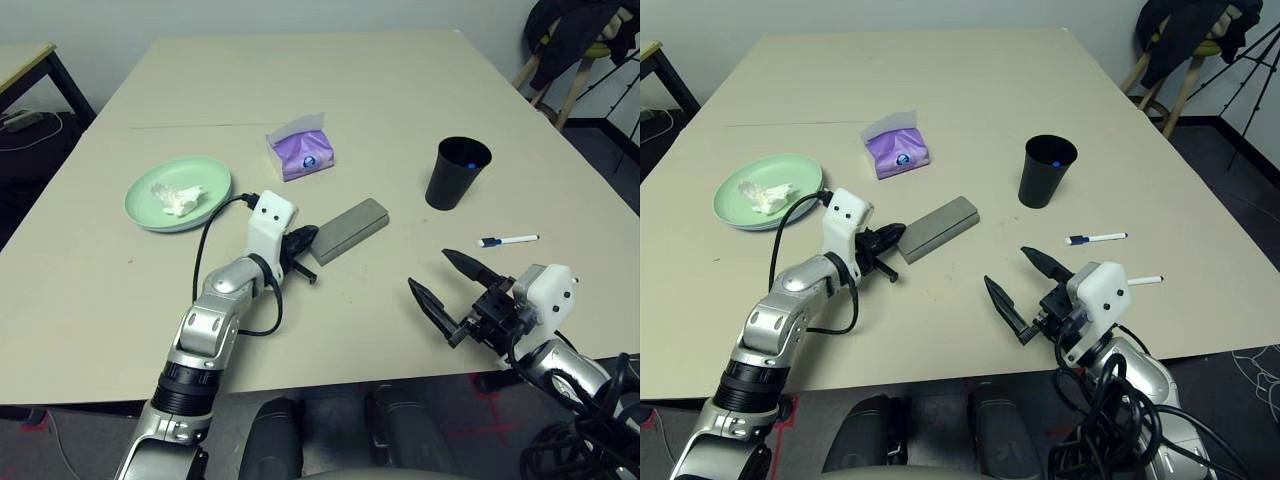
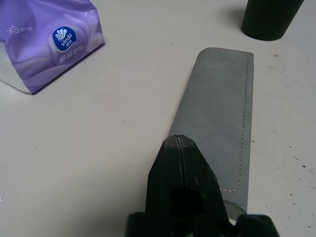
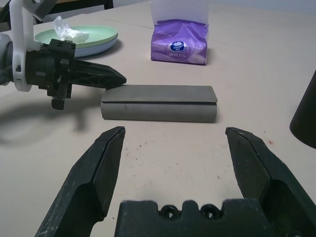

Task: Organize and tidy the items on the table.

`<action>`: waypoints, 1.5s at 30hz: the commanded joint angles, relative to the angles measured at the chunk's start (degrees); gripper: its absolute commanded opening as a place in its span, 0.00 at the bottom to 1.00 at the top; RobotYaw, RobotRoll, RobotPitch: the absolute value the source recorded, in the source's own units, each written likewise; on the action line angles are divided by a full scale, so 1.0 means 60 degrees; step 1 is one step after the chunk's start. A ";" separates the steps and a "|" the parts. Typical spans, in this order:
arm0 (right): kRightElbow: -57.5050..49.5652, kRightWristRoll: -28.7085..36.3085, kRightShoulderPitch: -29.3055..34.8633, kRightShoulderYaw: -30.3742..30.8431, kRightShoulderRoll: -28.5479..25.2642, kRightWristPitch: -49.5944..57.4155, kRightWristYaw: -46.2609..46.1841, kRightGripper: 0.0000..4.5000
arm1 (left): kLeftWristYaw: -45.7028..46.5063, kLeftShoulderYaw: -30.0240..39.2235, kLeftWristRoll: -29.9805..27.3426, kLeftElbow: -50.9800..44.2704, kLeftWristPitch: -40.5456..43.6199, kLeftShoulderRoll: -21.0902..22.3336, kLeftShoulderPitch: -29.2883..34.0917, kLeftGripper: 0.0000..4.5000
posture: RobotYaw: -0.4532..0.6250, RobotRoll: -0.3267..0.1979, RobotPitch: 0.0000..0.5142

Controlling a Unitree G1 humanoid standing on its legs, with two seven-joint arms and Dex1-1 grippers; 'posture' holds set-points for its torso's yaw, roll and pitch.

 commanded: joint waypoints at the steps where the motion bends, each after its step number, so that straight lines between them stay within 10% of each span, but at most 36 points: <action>1: 0.0003 0.0052 0.0047 0.0025 -0.0029 0.0042 0.0028 1.00 | -0.0006 -0.0321 0.0041 0.0079 0.0211 -0.0068 0.0251 0.01 | 0.33 0.62 0.28; 10: 0.0127 -0.0018 -0.0021 0.0028 -0.0060 -0.0070 0.0109 1.00 | -0.0352 -0.0145 -0.0665 -0.0415 0.0880 -0.0057 0.0281 0.01 | 0.33 0.62 0.27; 22: 0.0366 -0.0087 -0.0205 0.0083 -0.0028 -0.0188 0.0210 1.00 | -0.1030 0.1226 -0.2309 -0.1296 0.1077 0.0429 -0.0528 0.99 | 0.34 0.62 0.25; 45: 0.1824 0.0029 -0.1632 -0.0088 -0.0418 -0.0650 0.1211 1.00 | -0.3594 0.2641 -0.4309 -0.2198 -0.0525 0.2564 0.0181 0.99 | 0.42 0.62 0.22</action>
